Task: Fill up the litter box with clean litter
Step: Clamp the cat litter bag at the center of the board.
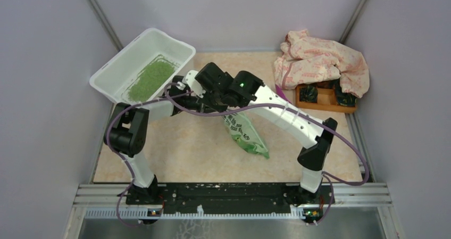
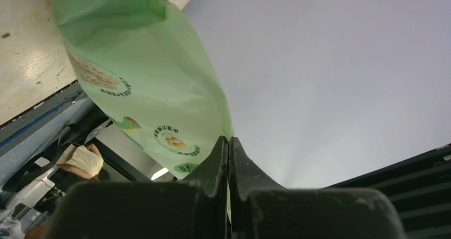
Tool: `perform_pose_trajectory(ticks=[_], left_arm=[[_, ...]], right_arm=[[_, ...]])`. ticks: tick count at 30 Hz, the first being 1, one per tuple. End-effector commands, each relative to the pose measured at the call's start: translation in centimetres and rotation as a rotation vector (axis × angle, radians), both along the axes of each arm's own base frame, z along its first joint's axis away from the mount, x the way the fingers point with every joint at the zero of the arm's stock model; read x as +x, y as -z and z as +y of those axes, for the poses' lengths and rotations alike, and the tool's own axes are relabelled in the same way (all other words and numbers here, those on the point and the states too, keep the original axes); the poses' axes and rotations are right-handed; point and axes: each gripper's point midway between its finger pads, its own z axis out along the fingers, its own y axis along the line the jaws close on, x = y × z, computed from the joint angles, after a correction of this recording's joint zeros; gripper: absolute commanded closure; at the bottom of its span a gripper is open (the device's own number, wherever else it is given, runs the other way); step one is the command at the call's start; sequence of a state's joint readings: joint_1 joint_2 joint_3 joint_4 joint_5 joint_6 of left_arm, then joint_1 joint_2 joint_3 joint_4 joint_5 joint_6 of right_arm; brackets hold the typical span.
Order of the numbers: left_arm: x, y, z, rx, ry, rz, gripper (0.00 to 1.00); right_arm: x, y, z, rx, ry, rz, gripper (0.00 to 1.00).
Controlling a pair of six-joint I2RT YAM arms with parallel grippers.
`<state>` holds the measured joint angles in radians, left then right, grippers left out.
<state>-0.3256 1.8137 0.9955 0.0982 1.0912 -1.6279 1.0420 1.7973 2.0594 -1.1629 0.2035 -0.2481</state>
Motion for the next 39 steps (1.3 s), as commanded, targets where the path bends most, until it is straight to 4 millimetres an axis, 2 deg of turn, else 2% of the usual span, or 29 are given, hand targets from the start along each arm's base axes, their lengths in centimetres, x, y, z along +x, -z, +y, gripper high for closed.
perform_pose_trajectory(ticks=[1,11,21,26,30,35,39], left_arm=[[-0.7,-2.4,0.3,-0.058,0.034,-0.053,1.0],[-1.1,-4.2,2.0,0.008,-0.018,-0.059,1.0],[-0.4,-6.9,3.4,0.054,-0.073,-0.122,1.0],[0.1,-8.7,3.7,0.095,-0.085,-0.169,1.0],[0.4,-9.5,3.9,0.111,-0.095,-0.188,1.0],[0.0,-9.0,4.3,0.124,-0.106,-0.177,1.0],[-0.3,-9.2,4.5,0.125,-0.115,-0.18,1.0]], right_arm=[[-0.5,-2.0,-2.0,0.039,0.041,-0.007,1.0],[-2.1,-4.9,-2.3,0.16,0.023,0.001,1.0],[-3.8,-5.4,-3.2,0.192,0.011,0.054,1.0],[-4.6,-6.4,-3.6,0.244,0.003,0.054,1.0],[-4.9,-6.3,-3.0,0.283,-0.024,0.056,1.0],[-4.1,-4.6,-2.0,0.302,-0.031,0.042,1.0],[-3.3,-4.7,-1.8,0.346,-0.022,0.035,0.79]])
